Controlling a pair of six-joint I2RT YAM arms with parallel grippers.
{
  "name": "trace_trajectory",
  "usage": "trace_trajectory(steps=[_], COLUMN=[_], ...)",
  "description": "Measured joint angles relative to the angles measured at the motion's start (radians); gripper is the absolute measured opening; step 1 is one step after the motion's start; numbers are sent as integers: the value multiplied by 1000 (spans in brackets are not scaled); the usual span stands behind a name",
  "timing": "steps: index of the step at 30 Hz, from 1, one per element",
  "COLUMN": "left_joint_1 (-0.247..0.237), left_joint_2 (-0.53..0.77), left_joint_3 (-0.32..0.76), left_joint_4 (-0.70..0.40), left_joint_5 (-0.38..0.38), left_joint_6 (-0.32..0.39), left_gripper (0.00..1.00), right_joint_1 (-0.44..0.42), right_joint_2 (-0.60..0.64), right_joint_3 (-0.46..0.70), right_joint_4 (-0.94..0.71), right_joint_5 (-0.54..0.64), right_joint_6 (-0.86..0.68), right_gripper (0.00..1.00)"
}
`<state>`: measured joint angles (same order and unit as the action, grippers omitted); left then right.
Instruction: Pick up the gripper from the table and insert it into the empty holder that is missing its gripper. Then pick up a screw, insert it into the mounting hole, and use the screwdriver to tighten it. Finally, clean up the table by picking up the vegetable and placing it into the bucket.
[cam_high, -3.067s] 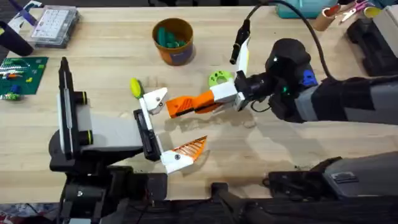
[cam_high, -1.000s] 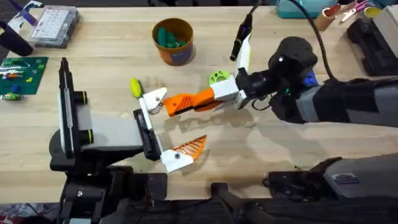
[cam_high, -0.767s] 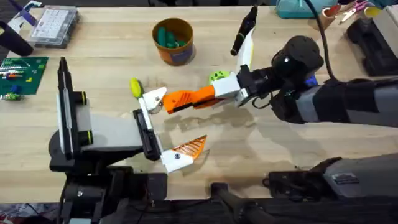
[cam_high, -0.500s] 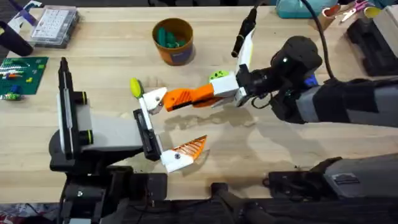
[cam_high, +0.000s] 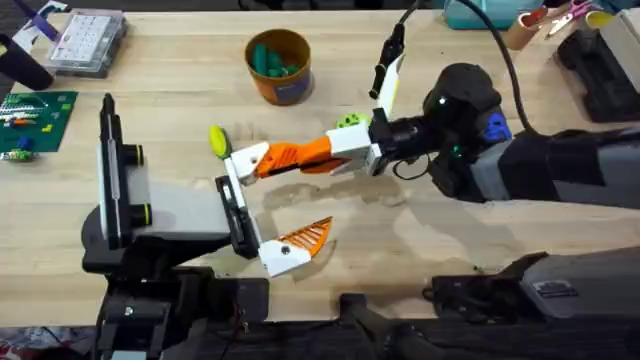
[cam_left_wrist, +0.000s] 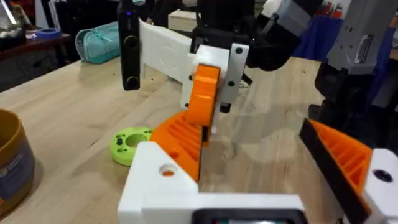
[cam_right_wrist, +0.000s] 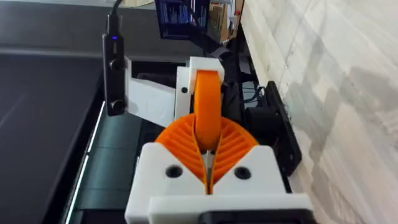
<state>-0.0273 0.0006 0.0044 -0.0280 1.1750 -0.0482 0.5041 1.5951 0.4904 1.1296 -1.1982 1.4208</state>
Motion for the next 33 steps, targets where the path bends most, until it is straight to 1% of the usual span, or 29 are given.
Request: trace_trajectory(steps=[9, 14, 21, 33], left_joint_1=[0, 0, 15, 17], left_joint_2=[0, 0, 0, 0], left_joint_3=[0, 0, -2, -2], left_joint_4=[2, 3, -9, -10], left_joint_5=[-1, -1, -52, -76], left_joint_6=[-5, -5, -13, -13], left_gripper=[984, 984, 984, 984], right_joint_1=[19, 53, 71, 80], right_joint_2=[2, 57, 134, 136], right_joint_3=[13, 67, 134, 137], right_joint_4=[-7, -8, -2, -1], right_joint_5=[14, 20, 25, 63], right_joint_6=[-16, -20, -23, -23], right_gripper=[14, 15, 14, 14])
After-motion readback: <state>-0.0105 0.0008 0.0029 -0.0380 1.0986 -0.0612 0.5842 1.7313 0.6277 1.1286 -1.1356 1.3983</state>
